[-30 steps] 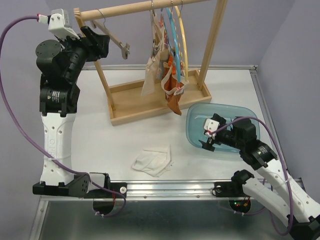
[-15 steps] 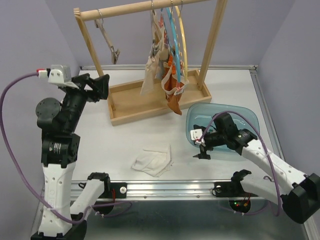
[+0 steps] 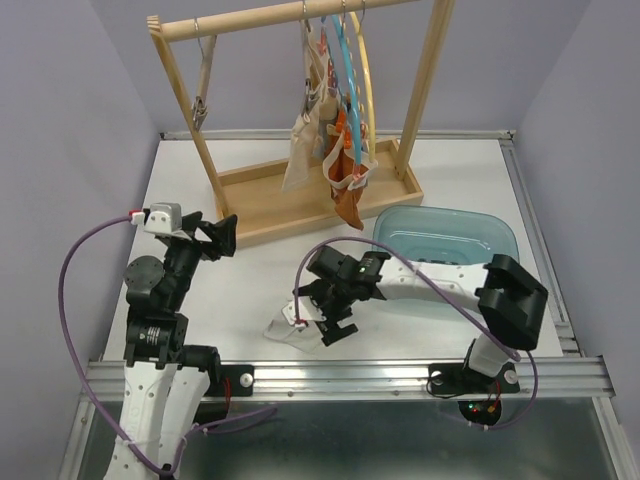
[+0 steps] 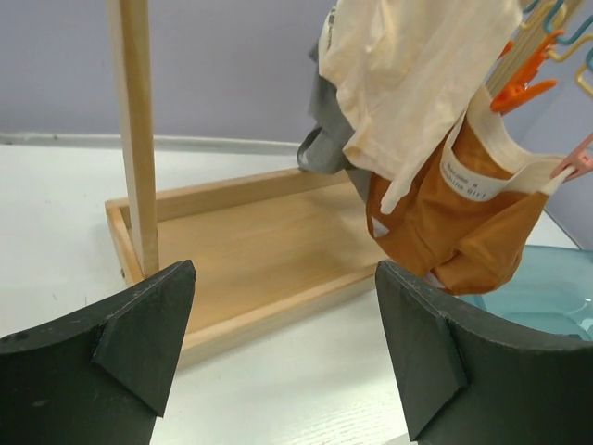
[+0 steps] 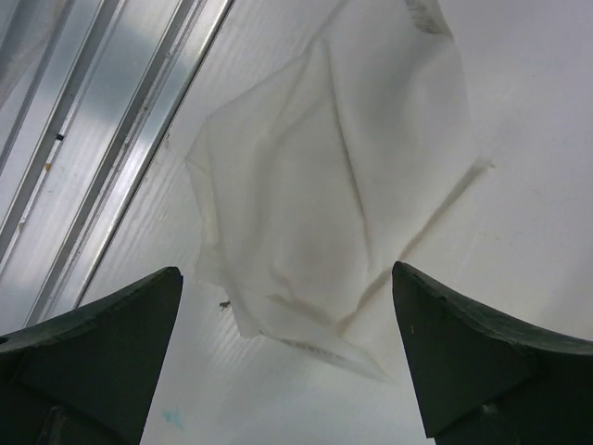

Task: Remove the underwear clipped to the hanger
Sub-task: Pick up the underwear from the center of the board.

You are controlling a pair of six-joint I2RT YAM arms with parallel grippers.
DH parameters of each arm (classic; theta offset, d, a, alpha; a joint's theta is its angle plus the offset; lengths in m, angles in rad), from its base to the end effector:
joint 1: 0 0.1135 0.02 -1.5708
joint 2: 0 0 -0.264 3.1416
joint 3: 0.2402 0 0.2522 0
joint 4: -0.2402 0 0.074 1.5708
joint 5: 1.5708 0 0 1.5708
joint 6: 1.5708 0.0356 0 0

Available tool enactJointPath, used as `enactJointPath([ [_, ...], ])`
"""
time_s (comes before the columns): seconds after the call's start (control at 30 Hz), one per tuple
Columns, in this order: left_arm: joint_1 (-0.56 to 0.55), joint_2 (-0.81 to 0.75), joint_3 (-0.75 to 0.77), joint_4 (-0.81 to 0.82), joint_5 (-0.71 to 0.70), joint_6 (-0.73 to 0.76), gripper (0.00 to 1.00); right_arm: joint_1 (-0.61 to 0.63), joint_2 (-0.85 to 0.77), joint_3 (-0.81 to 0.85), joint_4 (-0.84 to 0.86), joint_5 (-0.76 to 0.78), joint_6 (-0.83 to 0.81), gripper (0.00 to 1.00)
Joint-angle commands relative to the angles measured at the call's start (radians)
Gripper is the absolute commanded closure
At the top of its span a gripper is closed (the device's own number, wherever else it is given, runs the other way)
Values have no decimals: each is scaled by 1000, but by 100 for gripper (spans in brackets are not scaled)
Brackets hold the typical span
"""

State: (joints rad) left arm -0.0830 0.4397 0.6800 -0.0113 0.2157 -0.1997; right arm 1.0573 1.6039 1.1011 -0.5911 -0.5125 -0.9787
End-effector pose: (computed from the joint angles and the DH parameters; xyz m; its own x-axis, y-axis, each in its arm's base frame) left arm 0.1097 -0.0168 0.3671 0.1645 -0.2081 -0.9642 0.3279 0.9334 -0.1456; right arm 0.1422 0.2877 0.2186 0.4781 -0.6244 -0.6177 -0.8475 -0.5126 -0.1378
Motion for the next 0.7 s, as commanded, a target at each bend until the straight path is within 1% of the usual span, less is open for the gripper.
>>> enactJointPath([
  [0.0, 5, -65, -49, 114, -25, 14, 10, 75, 112, 95, 0, 129, 18, 0],
  [0.07, 6, -93, -83, 116, -32, 23, 10, 105, 136, 98, 2, 156, 18, 0],
  [0.2, 5, -116, -89, 117, -10, 16, 10, 121, 168, 86, 11, 170, 23, 3],
  [0.23, 6, -116, -89, 117, -10, 14, 10, 122, 174, 86, 17, 183, 31, 4],
  [0.37, 6, -122, -88, 94, -15, 14, 10, 132, 198, 91, 46, 206, 92, 14],
  [0.4, 5, -125, -88, 91, -18, 14, 10, 132, 205, 94, 50, 210, 104, 22],
  [0.43, 6, -127, -88, 90, -18, 16, 10, 132, 206, 95, 51, 213, 113, 26],
  [0.47, 6, -131, -89, 85, -19, 17, 10, 132, 211, 97, 53, 218, 126, 34],
  [0.5, 6, -131, -89, 83, -19, 17, 10, 132, 209, 92, 54, 218, 129, 38],
  [0.53, 5, -136, -89, 80, -22, 16, 10, 132, 203, 85, 54, 215, 132, 49],
  [0.57, 5, -137, -89, 80, -22, 16, 10, 132, 203, 80, 54, 213, 132, 49],
  [0.6, 6, -139, -89, 79, -24, 16, 10, 132, 191, 72, 54, 210, 132, 62],
  [0.67, 6, -144, -89, 77, -26, 16, 10, 132, 169, 49, 53, 204, 126, 73],
])
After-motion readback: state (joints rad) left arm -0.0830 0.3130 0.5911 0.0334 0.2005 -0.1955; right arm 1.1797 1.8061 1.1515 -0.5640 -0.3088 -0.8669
